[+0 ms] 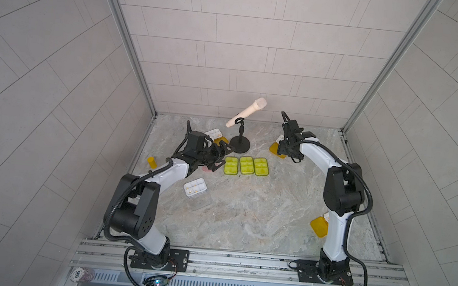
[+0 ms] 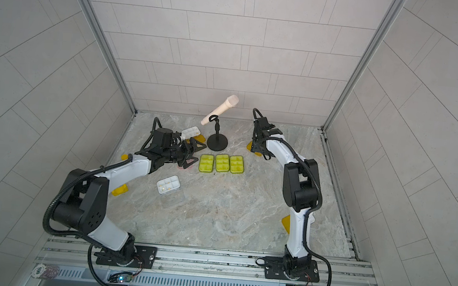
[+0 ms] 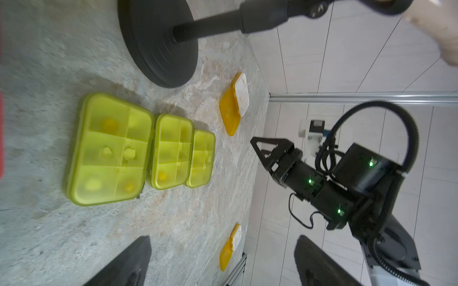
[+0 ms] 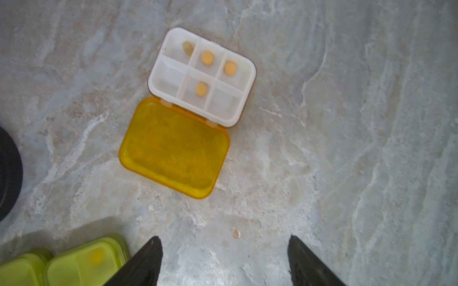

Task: Close pillboxes
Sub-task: Adjust the pillbox at the center of the board.

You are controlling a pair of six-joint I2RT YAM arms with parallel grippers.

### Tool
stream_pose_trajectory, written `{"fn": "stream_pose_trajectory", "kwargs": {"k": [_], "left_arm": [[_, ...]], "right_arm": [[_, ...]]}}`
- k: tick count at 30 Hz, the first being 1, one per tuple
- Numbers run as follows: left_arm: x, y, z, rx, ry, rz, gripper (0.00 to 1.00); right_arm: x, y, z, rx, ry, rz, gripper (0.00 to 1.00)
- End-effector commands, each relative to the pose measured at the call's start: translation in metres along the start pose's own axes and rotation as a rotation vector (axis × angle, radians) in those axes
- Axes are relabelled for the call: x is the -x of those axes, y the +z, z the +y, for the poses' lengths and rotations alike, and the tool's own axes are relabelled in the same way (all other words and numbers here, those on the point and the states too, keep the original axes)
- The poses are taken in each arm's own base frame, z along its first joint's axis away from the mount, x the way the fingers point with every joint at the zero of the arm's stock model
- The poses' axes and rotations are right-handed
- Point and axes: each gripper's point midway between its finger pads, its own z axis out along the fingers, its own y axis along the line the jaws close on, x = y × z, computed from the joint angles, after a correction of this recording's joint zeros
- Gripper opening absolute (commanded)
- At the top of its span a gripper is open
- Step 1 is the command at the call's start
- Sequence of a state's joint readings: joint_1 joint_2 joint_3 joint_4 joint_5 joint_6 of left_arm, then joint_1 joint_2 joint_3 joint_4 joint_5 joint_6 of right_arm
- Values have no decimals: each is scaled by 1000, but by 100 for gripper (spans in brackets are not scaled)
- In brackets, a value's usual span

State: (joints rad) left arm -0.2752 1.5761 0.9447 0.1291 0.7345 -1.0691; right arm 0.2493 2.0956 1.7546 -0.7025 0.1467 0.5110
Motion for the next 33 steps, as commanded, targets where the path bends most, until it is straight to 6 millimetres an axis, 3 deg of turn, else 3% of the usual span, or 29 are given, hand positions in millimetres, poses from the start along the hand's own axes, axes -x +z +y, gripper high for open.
{"fn": "stream_pose_trajectory", "kwargs": {"k": [1, 7, 17, 33], "left_arm": [[-10, 2, -23, -29, 93, 33, 95], [-14, 7, -19, -22, 72, 55, 95], [-14, 9, -17, -25, 57, 54, 95], [-14, 9, -17, -26, 55, 54, 95]], "right_arm": [[-2, 7, -7, -49, -54, 48, 82], [3, 26, 2, -35, -58, 90, 82], [3, 54, -10, -66, -18, 120, 82], [0, 74, -26, -66, 2, 156, 81]]}}
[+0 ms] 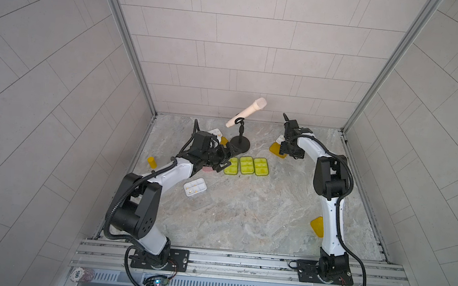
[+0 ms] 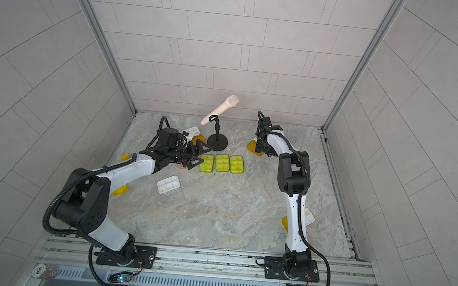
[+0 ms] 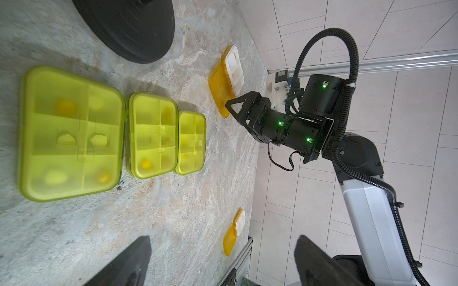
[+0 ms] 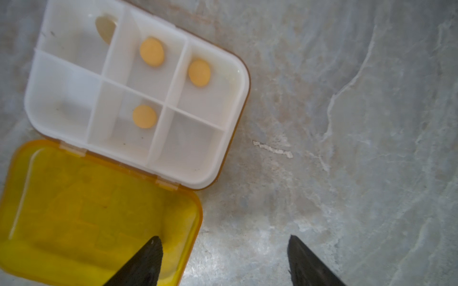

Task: Close pillboxes
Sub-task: Adjust the pillbox at the center of the board.

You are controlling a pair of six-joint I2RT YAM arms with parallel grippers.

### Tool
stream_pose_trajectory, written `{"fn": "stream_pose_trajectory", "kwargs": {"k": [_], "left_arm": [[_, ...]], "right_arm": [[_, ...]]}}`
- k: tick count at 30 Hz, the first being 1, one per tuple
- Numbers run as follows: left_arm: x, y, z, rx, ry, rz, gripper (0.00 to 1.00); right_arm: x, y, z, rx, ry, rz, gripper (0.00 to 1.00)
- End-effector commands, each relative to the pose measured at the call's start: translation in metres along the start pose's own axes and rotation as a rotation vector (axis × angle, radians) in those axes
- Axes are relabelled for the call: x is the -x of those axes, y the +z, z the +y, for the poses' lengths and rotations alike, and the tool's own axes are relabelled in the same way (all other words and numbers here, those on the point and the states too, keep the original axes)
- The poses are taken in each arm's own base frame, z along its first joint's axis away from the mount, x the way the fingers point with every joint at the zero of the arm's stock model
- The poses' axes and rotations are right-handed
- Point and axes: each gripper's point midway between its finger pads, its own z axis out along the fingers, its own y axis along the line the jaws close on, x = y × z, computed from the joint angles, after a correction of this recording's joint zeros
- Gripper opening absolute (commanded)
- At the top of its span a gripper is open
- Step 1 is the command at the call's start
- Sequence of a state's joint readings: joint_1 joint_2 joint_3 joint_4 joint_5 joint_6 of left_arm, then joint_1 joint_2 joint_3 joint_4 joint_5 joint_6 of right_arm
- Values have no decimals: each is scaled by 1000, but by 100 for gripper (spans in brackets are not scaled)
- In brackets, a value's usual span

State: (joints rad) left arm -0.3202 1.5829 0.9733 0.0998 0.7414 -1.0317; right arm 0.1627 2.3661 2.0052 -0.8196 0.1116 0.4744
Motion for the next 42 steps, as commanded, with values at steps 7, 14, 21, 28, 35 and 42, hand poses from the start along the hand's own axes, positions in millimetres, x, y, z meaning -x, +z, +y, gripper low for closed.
{"fn": "stream_pose_trajectory", "kwargs": {"k": [7, 14, 21, 28, 35, 42], "left_arm": [[2, -1, -7, -25, 6, 4, 95], [2, 0, -7, -23, 4, 4, 95], [-1, 2, -6, -21, 3, 12, 95], [-3, 4, -5, -19, 4, 17, 95], [-6, 6, -5, -19, 7, 27, 95], [-6, 6, -8, -22, 16, 25, 95]], "right_arm": [[-8, 7, -7, -22, -7, 37, 81], [-16, 8, -19, -36, 7, 60, 80], [-26, 9, -37, -46, 41, 75, 80], [-25, 4, -65, -84, 64, 71, 80], [-18, 7, -105, -136, 101, 85, 80], [0, 12, -109, -119, 99, 94, 80]]}}
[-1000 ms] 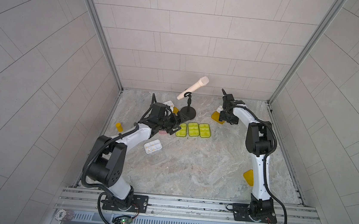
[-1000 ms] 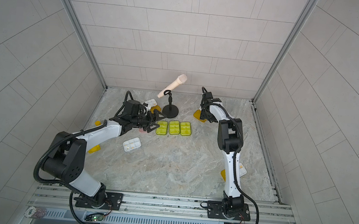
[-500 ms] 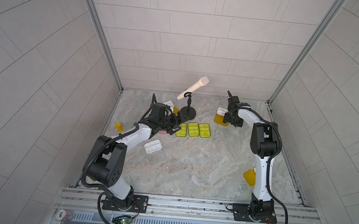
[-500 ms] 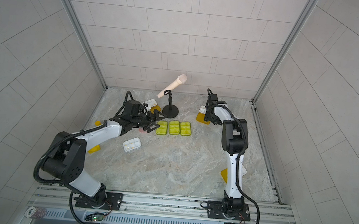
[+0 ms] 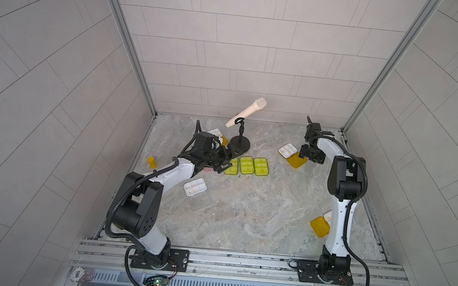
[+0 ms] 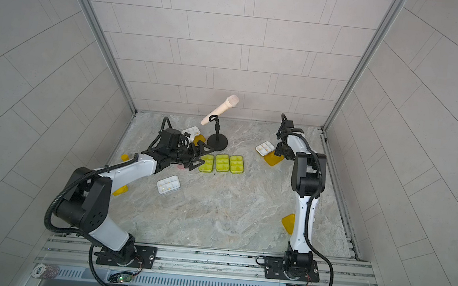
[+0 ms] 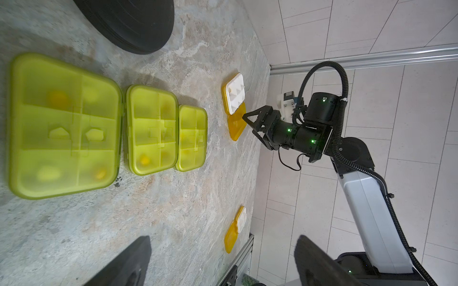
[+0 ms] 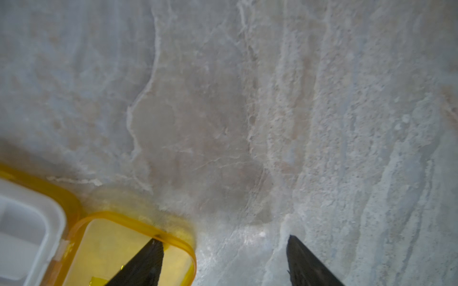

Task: Close pillboxes
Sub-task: Adjust the pillbox at the center of the board.

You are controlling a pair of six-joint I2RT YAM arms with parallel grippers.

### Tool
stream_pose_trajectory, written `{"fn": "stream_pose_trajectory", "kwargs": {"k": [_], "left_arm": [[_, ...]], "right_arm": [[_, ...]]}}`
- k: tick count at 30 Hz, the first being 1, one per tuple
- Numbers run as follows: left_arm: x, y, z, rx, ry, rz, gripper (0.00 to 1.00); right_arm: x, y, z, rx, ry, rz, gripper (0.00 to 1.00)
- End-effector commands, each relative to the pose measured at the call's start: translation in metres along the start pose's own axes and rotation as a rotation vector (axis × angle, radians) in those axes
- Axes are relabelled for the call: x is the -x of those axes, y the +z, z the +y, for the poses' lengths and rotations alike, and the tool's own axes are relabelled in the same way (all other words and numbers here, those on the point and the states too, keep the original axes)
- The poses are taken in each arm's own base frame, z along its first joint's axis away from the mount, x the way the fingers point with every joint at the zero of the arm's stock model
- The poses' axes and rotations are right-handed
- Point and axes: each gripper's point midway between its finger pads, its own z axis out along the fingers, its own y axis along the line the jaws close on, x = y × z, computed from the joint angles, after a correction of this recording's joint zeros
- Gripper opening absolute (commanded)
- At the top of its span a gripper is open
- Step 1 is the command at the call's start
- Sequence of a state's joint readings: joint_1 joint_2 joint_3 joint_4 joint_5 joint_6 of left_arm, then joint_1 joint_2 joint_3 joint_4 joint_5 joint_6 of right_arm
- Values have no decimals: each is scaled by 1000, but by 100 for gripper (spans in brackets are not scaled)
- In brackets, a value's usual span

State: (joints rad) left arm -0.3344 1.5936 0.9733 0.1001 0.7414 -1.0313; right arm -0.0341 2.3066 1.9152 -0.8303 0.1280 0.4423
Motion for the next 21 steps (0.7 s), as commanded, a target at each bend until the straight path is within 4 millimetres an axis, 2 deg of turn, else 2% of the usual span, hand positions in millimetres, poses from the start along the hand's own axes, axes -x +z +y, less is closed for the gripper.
{"fn": "stream_pose_trajectory", "kwargs": {"k": [1, 6, 14, 21], "left_arm": [[-1, 1, -8, -26, 14, 11, 95], [0, 3, -7, -24, 12, 13, 95], [-1, 4, -6, -22, 9, 17, 95], [-1, 5, -5, -19, 10, 18, 95]], "right_arm": [[-2, 2, 1, -19, -46, 37, 80], [10, 4, 15, 22, -54, 41, 80], [23, 4, 22, 32, -65, 34, 80], [23, 12, 32, 58, -70, 48, 80]]}}
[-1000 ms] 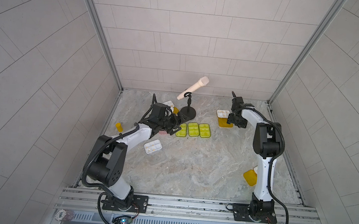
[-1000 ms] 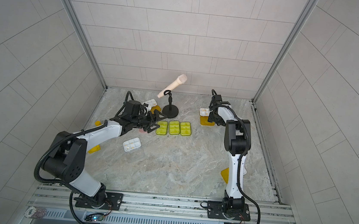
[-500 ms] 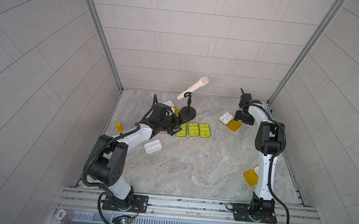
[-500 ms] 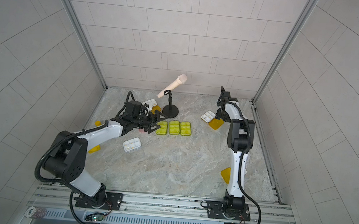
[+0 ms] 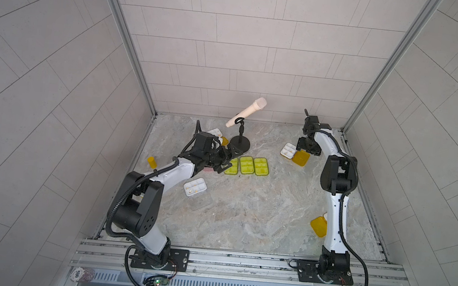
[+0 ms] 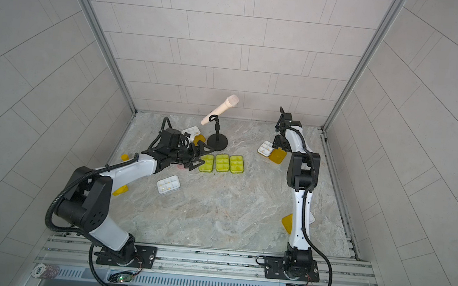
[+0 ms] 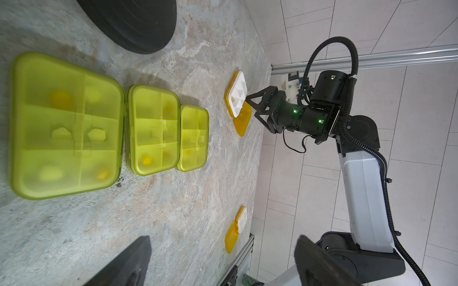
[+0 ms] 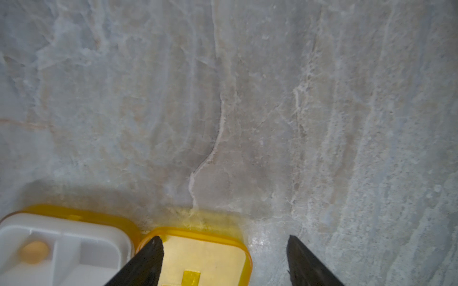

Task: Close pillboxes
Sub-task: Adjust the pillbox at the center of the board.

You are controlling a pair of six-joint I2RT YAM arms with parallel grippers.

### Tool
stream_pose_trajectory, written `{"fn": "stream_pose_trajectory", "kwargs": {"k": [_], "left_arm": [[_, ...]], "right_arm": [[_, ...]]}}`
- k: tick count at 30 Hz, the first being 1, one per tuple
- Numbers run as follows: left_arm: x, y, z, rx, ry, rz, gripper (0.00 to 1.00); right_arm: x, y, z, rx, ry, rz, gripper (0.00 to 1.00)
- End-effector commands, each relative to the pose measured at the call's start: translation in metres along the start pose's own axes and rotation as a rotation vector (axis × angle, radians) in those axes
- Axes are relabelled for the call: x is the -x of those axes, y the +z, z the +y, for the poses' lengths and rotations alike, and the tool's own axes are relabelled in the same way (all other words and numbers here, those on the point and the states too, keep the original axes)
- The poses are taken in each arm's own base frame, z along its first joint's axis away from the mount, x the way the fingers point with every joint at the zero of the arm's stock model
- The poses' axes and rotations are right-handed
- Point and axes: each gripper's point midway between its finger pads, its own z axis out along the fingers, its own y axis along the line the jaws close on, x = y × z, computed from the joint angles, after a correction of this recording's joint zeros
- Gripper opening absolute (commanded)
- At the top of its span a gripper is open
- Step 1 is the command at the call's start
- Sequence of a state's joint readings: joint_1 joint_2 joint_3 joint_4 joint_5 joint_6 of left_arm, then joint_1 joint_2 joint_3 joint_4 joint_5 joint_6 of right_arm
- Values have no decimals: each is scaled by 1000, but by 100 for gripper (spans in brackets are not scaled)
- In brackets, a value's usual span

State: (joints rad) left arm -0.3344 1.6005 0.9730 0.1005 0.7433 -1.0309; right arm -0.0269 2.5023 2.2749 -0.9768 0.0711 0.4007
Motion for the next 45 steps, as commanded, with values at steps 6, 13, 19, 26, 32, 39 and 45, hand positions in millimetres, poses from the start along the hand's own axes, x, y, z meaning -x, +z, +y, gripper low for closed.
{"fn": "stream_pose_trajectory", "kwargs": {"k": [6, 13, 19, 26, 32, 39, 45], "left_arm": [[0, 4, -6, -21, 11, 16, 95], [-1, 5, -4, -19, 9, 20, 95], [-1, 5, -5, -22, 9, 20, 95], [-1, 4, -7, -26, 11, 19, 95], [-1, 2, -11, -35, 20, 18, 95], [-1, 1, -12, -38, 22, 16, 95], [-1, 1, -12, -38, 21, 18, 95]], "right_arm": [[-11, 11, 27, 61, -67, 46, 80], [-6, 7, 43, 105, -96, 26, 81], [-4, -5, 54, 136, -134, 9, 82], [-2, -43, 71, 186, -194, -32, 85], [-22, -52, 97, 254, -317, -5, 91], [-38, -45, 105, 267, -382, 40, 94], [-34, -55, 101, 246, -376, 17, 93]]}}
